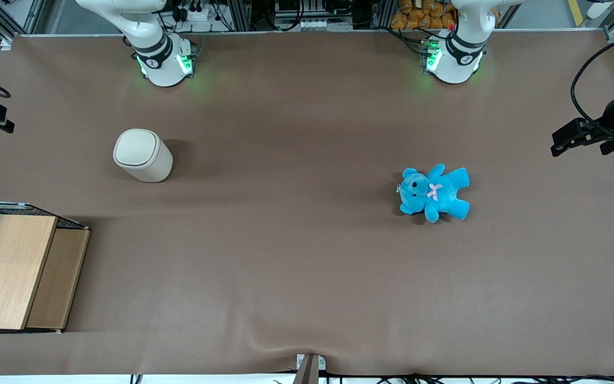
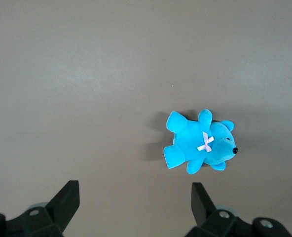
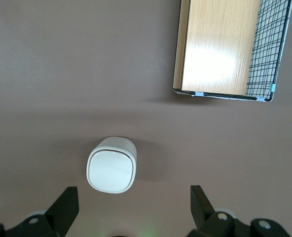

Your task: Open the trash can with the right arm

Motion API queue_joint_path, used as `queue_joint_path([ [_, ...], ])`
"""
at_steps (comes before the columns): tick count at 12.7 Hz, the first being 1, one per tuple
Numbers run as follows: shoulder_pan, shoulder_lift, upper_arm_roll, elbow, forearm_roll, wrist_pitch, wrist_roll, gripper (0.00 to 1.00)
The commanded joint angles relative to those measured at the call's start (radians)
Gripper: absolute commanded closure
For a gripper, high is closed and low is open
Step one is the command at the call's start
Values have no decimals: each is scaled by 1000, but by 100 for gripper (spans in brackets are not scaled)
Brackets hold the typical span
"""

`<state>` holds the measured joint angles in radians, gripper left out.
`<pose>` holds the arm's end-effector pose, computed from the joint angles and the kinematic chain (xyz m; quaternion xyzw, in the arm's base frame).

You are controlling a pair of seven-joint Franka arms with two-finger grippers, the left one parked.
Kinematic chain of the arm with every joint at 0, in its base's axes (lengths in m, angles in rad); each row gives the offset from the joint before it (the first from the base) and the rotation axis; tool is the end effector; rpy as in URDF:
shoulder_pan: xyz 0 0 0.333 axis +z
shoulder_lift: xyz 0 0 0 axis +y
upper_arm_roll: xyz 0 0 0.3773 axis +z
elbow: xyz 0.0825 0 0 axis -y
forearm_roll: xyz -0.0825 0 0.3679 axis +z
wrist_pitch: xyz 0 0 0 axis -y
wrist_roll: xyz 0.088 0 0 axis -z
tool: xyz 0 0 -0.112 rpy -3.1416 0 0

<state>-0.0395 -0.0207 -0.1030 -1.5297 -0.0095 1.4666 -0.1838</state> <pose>0.5144 -0.0757 0.7013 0.9996 0.0203 -0.0216 0.0002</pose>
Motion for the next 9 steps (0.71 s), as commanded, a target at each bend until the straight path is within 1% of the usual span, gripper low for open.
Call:
queue_joint_path([
  [1, 6, -8, -3, 0, 0, -6, 20, 0],
  [9, 21, -8, 2, 3, -3, -9, 17, 0],
])
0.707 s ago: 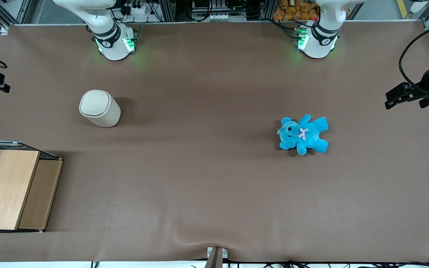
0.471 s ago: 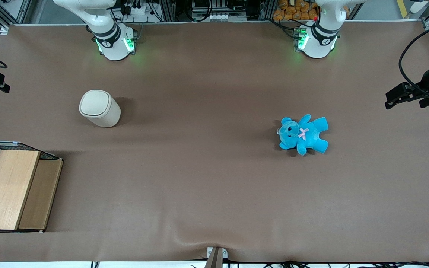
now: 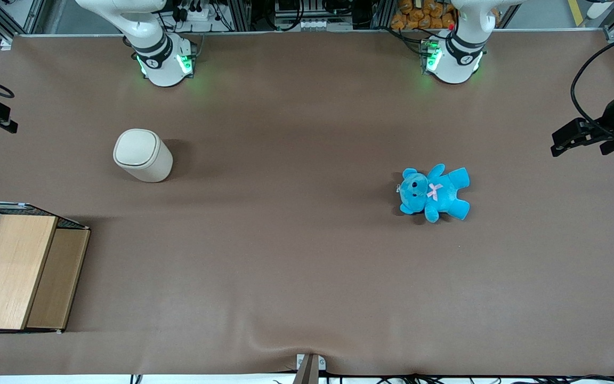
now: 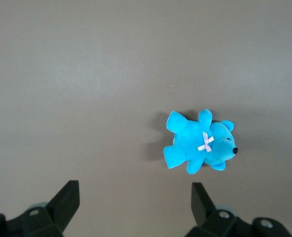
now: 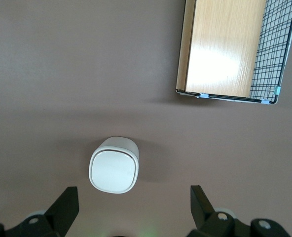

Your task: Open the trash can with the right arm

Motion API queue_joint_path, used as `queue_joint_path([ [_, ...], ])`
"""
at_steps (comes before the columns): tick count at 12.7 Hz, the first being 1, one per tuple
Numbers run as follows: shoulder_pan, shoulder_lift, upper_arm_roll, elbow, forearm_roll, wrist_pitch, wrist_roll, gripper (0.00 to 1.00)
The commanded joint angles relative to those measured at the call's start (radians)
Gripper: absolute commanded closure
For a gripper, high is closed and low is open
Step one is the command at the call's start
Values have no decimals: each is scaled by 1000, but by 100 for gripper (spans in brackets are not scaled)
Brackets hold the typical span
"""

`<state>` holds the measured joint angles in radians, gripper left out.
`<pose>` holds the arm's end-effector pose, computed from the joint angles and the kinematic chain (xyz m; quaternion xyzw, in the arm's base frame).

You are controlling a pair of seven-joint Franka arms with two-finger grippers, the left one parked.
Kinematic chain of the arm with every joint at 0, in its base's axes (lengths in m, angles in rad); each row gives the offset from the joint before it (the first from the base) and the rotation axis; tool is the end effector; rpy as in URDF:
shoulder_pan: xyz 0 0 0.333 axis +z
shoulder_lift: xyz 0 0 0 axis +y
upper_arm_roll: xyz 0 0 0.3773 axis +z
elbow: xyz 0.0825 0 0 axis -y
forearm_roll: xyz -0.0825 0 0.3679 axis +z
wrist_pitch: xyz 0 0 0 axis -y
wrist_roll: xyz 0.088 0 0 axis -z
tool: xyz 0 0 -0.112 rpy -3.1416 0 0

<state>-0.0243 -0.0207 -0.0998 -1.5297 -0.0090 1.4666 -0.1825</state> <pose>0.5158 -0.0662 0.7013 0.9994 0.0288 -0.0215 0.0002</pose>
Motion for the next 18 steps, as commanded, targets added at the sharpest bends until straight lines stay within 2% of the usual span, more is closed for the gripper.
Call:
queue_joint_path([
  [1, 6, -7, -1, 3, -5, -9, 14, 0],
  [9, 1, 7, -1, -38, 0, -48, 8, 0],
  [10, 4, 5, -1, -50, 0, -49, 12, 11],
  [13, 0, 4, -3, -115, 34, -48, 15, 67],
  [14, 0, 4, -3, -130, 34, -51, 15, 79],
  [16, 4, -2, -3, -176, 35, -61, 15, 95],
  [18, 0, -4, -4, -220, 60, -46, 15, 99],
])
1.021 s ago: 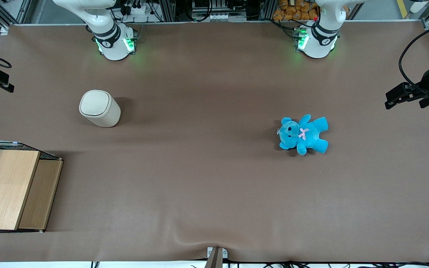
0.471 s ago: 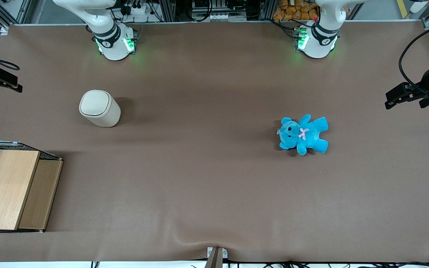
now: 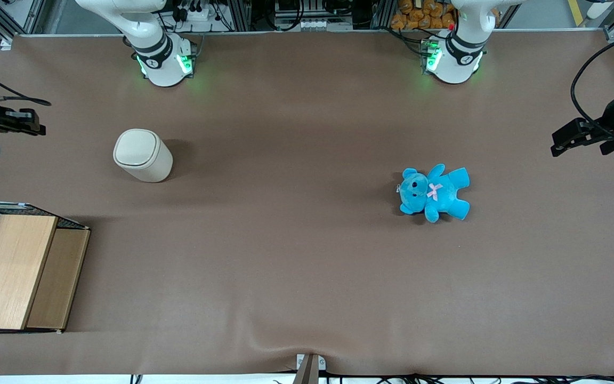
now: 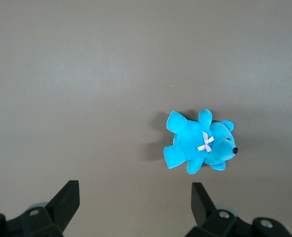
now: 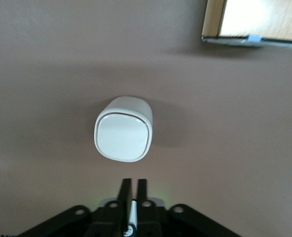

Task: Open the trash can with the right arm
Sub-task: 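Move the right gripper toward the white trash can's lid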

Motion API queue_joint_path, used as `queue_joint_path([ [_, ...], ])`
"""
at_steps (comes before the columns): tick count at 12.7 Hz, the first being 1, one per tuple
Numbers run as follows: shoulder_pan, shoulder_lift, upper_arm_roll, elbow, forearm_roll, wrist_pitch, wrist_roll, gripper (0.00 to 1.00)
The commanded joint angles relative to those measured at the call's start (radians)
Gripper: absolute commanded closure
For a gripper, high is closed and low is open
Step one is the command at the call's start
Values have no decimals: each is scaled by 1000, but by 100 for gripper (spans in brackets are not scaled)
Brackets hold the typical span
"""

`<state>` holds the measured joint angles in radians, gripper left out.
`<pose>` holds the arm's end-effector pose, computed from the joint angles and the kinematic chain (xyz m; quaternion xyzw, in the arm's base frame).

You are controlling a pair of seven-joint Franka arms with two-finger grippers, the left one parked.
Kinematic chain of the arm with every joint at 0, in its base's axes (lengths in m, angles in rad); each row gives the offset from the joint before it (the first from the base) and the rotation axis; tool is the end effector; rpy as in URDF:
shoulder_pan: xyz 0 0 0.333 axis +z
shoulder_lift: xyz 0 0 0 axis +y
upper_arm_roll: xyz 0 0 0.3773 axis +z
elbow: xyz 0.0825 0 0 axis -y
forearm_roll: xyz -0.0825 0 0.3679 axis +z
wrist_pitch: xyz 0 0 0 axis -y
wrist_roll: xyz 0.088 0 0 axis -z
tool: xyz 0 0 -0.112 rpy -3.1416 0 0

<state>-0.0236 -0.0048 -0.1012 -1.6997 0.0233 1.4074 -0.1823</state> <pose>0.5050 -0.0606 0.6147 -0.9892 -0.0287 0.1398 0.0337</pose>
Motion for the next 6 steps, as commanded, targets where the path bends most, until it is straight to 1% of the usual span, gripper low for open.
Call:
queue_joint_path([
  [1, -4, -21, -5, -76, 30, 27, 15, 100],
  [6, -2, -43, -5, -233, 32, 97, 15, 100],
])
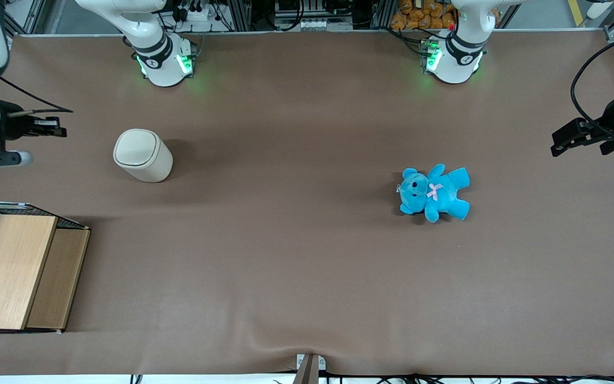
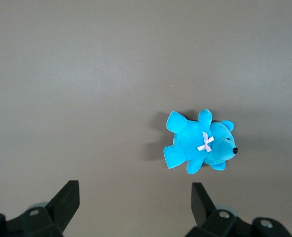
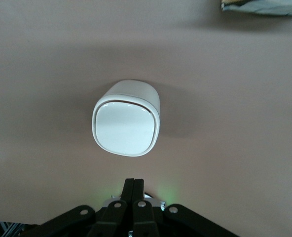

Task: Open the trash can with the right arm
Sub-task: 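Move the right gripper toward the white trash can's lid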

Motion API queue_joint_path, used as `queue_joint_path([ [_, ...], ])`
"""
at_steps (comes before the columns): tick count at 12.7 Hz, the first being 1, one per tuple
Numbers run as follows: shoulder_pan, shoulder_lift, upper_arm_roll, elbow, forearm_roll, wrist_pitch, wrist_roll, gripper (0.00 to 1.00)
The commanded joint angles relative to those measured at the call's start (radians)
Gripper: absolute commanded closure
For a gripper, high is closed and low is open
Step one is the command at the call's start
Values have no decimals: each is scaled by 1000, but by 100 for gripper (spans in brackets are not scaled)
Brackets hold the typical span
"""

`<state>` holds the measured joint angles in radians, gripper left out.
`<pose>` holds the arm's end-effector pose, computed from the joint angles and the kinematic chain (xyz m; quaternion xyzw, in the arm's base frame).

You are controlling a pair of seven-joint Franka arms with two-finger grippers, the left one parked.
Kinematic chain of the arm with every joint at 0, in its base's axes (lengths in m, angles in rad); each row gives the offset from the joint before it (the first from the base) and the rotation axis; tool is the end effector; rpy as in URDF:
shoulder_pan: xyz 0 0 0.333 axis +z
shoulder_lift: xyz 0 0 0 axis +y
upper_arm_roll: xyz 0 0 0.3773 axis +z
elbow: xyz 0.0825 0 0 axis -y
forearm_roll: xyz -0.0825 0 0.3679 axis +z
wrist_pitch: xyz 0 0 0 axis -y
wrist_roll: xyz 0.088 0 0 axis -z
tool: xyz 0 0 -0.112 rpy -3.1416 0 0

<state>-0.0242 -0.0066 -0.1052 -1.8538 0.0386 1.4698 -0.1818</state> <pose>0.4934 -0.0597 0.5533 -0.9818 -0.0241 0.1823 0.0484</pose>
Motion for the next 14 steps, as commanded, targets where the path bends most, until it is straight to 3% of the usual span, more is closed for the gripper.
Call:
queue_joint_path([
  [1, -3, -47, -1, -111, 17, 55, 15, 100],
  [14, -16, -50, -8, -445, 21, 403, 2, 100],
])
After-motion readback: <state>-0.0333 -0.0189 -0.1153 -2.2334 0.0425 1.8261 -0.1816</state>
